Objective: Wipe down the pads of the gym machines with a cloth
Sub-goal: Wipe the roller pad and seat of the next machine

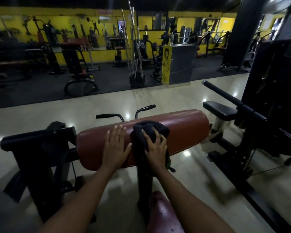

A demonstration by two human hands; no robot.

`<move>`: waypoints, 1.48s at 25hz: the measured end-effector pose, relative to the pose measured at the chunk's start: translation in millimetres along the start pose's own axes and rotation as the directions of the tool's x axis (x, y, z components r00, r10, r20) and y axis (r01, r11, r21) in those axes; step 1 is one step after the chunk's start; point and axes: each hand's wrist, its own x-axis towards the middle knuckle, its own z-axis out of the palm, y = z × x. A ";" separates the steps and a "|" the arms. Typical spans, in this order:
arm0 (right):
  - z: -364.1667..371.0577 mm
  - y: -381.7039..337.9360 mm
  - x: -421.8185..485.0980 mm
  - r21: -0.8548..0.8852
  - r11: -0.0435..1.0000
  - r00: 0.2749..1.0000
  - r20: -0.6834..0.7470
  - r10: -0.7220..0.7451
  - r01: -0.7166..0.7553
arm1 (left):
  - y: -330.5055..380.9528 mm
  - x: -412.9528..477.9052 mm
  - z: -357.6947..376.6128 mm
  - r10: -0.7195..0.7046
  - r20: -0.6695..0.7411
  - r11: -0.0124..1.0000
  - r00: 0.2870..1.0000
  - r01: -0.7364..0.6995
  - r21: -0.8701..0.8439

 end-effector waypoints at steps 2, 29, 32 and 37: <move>-12.4 12.1 -5.3 0.071 0.994 0.991 0.098 -0.094 0.087 | 16.1 -18.3 -8.3 -0.145 0.001 0.965 0.989 0.142 -0.221; -8.5 191.3 -143.3 0.498 0.511 -0.043 0.745 -0.666 0.700 | 359.8 -285.0 58.9 -0.824 0.332 -0.553 -0.460 0.522 -0.649; 13.2 215.7 -169.9 0.575 0.515 -0.118 0.732 -0.671 0.636 | 372.0 -303.8 93.2 -0.768 0.394 -0.635 -0.504 0.518 -0.574; 20.0 245.6 -177.2 0.660 0.464 -0.096 0.629 -0.772 0.590 | 398.1 -297.2 117.0 -0.724 0.374 -0.671 -0.580 0.466 -0.576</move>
